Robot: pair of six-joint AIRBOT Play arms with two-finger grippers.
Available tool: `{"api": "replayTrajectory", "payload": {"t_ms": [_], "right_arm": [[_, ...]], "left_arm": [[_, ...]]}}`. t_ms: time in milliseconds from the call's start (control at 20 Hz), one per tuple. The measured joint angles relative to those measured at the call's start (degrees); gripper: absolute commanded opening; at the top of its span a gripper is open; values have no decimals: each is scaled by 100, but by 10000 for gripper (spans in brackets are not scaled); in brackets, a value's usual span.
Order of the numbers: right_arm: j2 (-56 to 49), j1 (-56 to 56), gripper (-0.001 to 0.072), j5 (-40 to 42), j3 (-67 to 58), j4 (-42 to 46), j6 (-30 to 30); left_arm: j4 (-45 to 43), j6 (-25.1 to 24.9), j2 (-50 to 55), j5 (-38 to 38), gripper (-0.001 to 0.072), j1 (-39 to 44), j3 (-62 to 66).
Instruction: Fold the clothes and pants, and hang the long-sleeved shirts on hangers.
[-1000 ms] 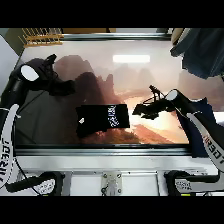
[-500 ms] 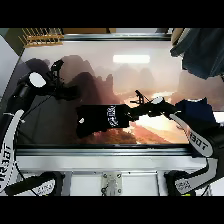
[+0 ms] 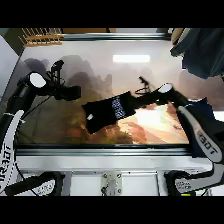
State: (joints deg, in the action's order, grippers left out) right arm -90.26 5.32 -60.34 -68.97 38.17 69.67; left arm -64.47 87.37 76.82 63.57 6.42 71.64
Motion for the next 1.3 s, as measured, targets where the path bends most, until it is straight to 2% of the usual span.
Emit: {"api": "replayTrajectory", "payload": {"t_ms": [250, 600, 950, 1300], "right_arm": [[1200, -2020, 11, -260, -236, 1279, 962], [2463, -4336, 11, -426, -271, 2118, 1808], [3493, -4795, 11, -831, 190, 3742, 2688], [4264, -4839, 11, -1106, 1801, 4472, 3027]], "left_arm": [[0, 0, 2, 2, 6, 0, 0], [0, 0, 2, 2, 6, 0, 0], [0, 0, 2, 28, 6, 0, 0], [0, -4, 2, 66, 6, 0, 0]]}}
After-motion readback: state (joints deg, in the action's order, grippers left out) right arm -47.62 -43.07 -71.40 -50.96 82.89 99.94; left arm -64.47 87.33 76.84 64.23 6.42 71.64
